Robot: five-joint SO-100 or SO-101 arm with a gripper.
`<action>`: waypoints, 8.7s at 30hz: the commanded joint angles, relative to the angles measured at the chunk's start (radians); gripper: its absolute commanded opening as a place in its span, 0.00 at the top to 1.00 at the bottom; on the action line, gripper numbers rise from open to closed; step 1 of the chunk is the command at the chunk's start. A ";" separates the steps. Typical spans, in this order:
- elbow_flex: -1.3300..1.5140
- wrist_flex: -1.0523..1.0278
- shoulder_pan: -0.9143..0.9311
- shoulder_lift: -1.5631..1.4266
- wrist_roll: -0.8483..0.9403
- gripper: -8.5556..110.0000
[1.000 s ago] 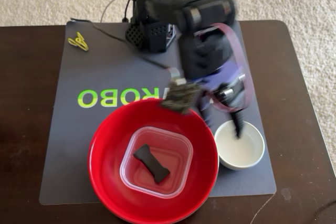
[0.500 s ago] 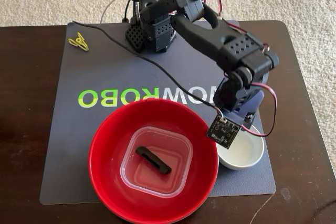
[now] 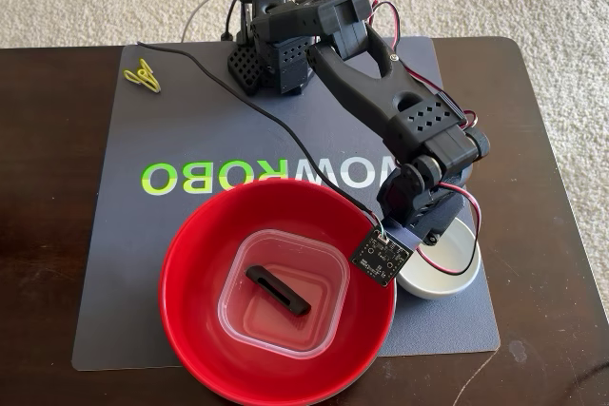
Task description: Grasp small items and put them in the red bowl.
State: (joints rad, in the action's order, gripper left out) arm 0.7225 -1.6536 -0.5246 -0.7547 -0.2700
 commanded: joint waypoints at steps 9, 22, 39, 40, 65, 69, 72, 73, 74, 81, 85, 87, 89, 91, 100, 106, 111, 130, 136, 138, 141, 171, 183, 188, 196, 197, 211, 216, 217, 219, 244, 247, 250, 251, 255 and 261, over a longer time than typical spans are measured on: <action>0.000 -0.018 -0.071 -0.466 -0.020 0.93; 0.133 -0.018 0.416 -0.769 -0.087 0.93; 0.394 0.143 0.558 -0.641 -0.249 0.77; 0.405 0.140 0.565 -0.650 -0.252 0.77; 1.443 0.232 1.738 -1.720 -0.383 0.70; 1.275 0.337 2.008 -1.310 -0.310 0.71; 1.138 0.337 2.158 -0.988 -0.322 0.73; 1.127 0.350 2.189 -0.928 -0.336 0.73; 1.127 0.367 2.214 -0.896 -0.351 0.73; 1.163 0.472 2.148 -0.815 -0.414 0.73; 1.321 0.476 2.020 -1.003 -0.448 0.73; 1.378 0.479 1.983 -1.057 -0.448 0.73; 1.404 0.480 1.960 -1.078 -0.437 0.73; 1.422 0.480 1.951 -1.097 -0.423 0.73; 1.666 0.466 1.999 -1.333 -0.538 0.73; 1.674 0.505 2.118 -1.319 -0.598 0.73; 1.658 0.574 2.164 -1.262 -0.621 0.74; 1.347 0.618 2.105 -0.841 -0.549 0.93; 1.353 0.581 2.010 -0.966 -0.548 0.93; 1.353 0.552 1.950 -1.049 -0.531 0.93; 1.353 0.495 1.827 -1.198 -0.480 0.93; -0.212 0.135 0.581 -0.117 -0.302 0.72; -0.199 -0.046 0.629 -0.529 0.081 0.71; 0.048 -0.043 0.655 -0.833 0.146 0.73; 0.729 0.028 0.595 -1.463 0.169 0.93; 0.779 0.035 0.594 -1.529 0.170 0.93; 1.901 0.537 0.598 -2.290 0.140 0.90; 2.143 0.555 0.655 -2.536 0.118 0.90; 2.160 0.557 0.661 -2.536 0.121 0.90; 2.180 0.565 0.663 -2.536 0.124 0.90; 2.284 0.561 0.678 -2.536 0.051 0.91; 2.284 0.561 0.678 -2.536 0.051 0.91; 2.284 0.561 0.678 -2.536 0.051 0.91; 2.284 0.561 0.678 -2.536 0.051 0.91; 2.284 0.561 0.678 -2.536 0.051 0.91; 2.284 0.561 0.678 -2.536 0.051 0.91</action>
State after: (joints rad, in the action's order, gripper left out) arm 3.0097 -1.1045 0.1611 -3.2873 -0.2117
